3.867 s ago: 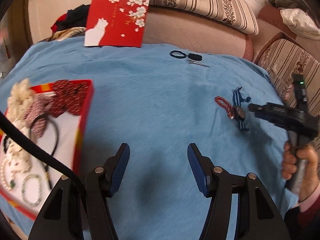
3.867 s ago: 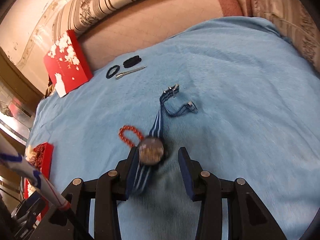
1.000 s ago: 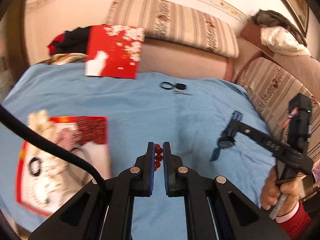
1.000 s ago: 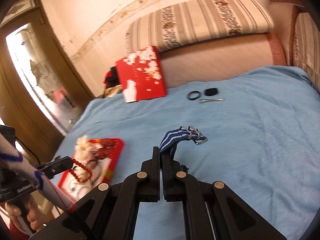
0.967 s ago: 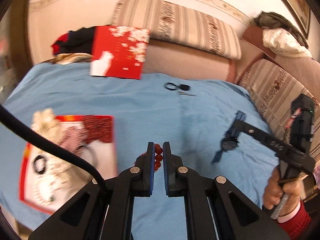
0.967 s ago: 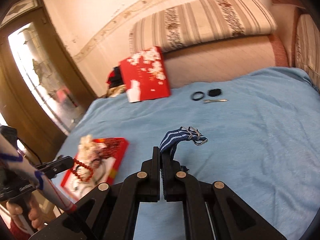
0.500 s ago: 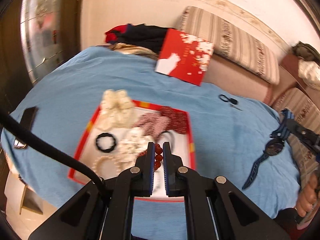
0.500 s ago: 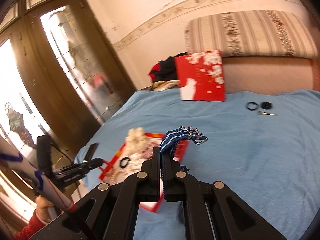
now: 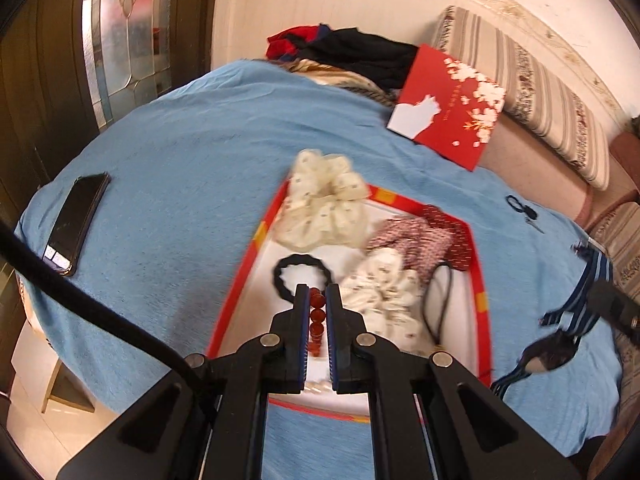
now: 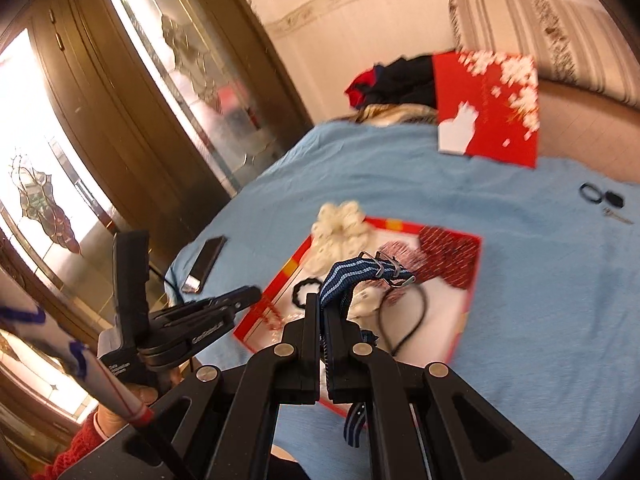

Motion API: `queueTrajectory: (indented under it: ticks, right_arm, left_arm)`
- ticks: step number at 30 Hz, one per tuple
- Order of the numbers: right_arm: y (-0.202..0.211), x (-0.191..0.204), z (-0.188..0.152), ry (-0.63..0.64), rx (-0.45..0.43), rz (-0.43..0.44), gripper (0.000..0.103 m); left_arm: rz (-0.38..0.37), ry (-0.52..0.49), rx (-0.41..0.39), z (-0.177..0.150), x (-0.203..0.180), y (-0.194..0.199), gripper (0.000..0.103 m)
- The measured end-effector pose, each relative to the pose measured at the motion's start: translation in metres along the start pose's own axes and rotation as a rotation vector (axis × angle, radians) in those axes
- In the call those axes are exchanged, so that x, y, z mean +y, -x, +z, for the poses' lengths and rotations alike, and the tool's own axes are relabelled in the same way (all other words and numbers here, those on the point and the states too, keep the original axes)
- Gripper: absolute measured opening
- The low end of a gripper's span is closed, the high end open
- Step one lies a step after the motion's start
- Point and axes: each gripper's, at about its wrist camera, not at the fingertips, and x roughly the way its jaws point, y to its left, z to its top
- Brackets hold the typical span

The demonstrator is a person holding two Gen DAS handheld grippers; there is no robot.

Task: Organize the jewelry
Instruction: 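Carry red bracelet and blue watch into the red tray and open both tools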

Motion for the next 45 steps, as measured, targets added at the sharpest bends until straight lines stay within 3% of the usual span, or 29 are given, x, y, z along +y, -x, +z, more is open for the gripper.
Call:
queueTrajectory:
  ticks: [4,11,18,29,30,32,34,36,45]
  right_arm:
    - [-0.036,-0.005,-0.006,-0.024,0.065,0.009,0.003]
    - [-0.086,-0.057,-0.008,-0.097,0.158,-0.122,0.003]
    - [-0.106,-0.091,0.004,-0.098,0.171,-0.232,0.002]
    - [-0.117,-0.094,0.011,-0.023,0.175,-0.315,0.005]
    - [-0.116,-0.094,0.011,-0.022,0.175,-0.315,0.009]
    - [-0.114,-0.094,0.011,-0.021,0.170,-0.313,0.032]
    - [-0.112,-0.093,0.012,-0.031,0.161,-0.305,0.040]
    - [-0.106,-0.094,0.012,-0.051,0.153,-0.295,0.040]
    - [-0.073,-0.095,0.007,-0.094,0.115,-0.265,0.045]
  left_arm:
    - [0.030,-0.009,0.019,0.004,0.011,-0.021,0.007]
    - [0.104,-0.035,0.042,0.010,0.027,-0.052,0.007]
    - [0.136,-0.050,0.049,0.016,0.032,-0.072,0.007]
    - [0.113,-0.057,0.060,0.012,0.025,-0.074,0.007]
    - [0.110,-0.055,0.050,0.011,0.025,-0.071,0.008]
    - [0.106,-0.054,0.034,0.010,0.024,-0.064,0.008]
    - [0.101,-0.049,0.018,0.010,0.023,-0.057,0.013]
    - [0.092,-0.036,-0.002,0.010,0.023,-0.048,0.027]
    - [0.098,-0.048,-0.110,0.006,0.007,-0.003,0.051]
